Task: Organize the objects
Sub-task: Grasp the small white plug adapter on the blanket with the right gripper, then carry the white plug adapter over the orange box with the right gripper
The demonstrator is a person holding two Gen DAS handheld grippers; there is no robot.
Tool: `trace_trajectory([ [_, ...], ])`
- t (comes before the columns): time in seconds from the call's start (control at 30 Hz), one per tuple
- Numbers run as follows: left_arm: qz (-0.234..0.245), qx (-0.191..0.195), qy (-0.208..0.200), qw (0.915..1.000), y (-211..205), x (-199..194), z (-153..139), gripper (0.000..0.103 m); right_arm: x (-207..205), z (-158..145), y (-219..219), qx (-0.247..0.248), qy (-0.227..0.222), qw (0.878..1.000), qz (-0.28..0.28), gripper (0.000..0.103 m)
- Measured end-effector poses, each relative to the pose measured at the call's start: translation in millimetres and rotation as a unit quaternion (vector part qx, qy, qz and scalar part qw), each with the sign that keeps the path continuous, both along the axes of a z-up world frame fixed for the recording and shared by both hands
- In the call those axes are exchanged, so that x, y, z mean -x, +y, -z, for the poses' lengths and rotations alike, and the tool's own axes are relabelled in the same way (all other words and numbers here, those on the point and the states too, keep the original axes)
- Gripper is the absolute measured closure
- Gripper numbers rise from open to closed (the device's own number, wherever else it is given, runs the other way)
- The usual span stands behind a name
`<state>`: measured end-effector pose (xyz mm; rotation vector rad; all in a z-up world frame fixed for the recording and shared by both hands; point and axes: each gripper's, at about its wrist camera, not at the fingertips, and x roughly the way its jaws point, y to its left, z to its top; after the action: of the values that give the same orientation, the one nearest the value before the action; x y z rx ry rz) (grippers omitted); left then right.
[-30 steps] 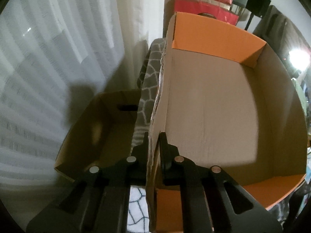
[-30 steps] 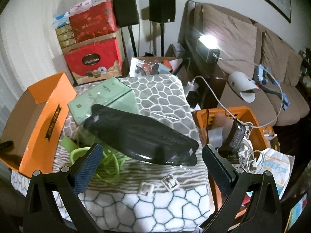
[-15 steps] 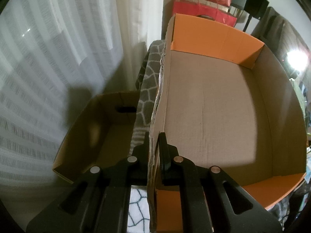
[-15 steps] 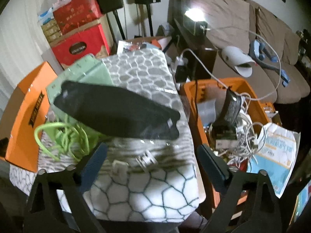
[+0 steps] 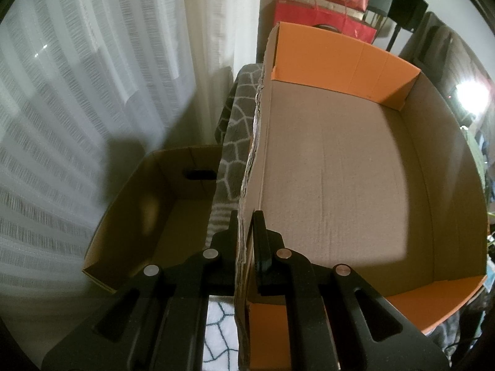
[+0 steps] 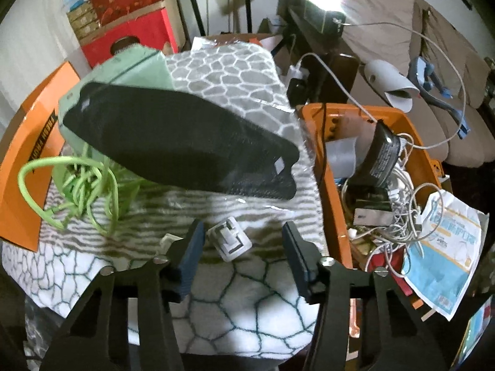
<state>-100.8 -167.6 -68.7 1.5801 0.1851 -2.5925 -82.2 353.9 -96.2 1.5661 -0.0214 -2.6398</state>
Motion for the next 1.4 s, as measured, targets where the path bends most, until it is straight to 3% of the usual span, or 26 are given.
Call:
trace_trajectory([
  [0.07,0.000,0.000,0.000,1.0000,0.1,-0.1,0.1,0.096,0.3,3.8,-1.2,-0.006,-0.002,1.000,-0.003,0.061],
  [0.17,0.001,0.000,0.000,1.0000,0.9,0.9,0.4,0.096,-1.7,2.6,-3.1,-0.012,0.003,1.000,-0.011,0.082],
  [0.37,0.003,-0.007,0.001,1.0000,-0.9,-0.1,1.7,0.097,-4.5,-8.3,-3.2,-0.012,0.011,1.000,-0.013,0.082],
  [0.6,0.004,-0.012,0.001,0.9999,-3.2,0.8,1.9,0.097,-15.9,-50.8,-21.8,0.008,0.047,0.998,-0.044,0.082],
  [0.77,0.005,-0.017,0.000,0.9998,-4.5,0.5,2.5,0.097,-19.5,-84.3,-53.1,0.022,0.075,0.993,-0.090,0.082],
  [1.03,0.004,-0.022,-0.001,0.9997,-5.1,0.2,2.6,0.097,-13.6,-113.3,-108.6,0.037,0.094,0.983,-0.154,0.082],
  [1.4,0.005,-0.020,-0.002,0.9998,-3.6,-0.3,2.8,0.097,5.6,-114.3,-202.5,0.061,0.077,0.965,-0.245,0.082],
])
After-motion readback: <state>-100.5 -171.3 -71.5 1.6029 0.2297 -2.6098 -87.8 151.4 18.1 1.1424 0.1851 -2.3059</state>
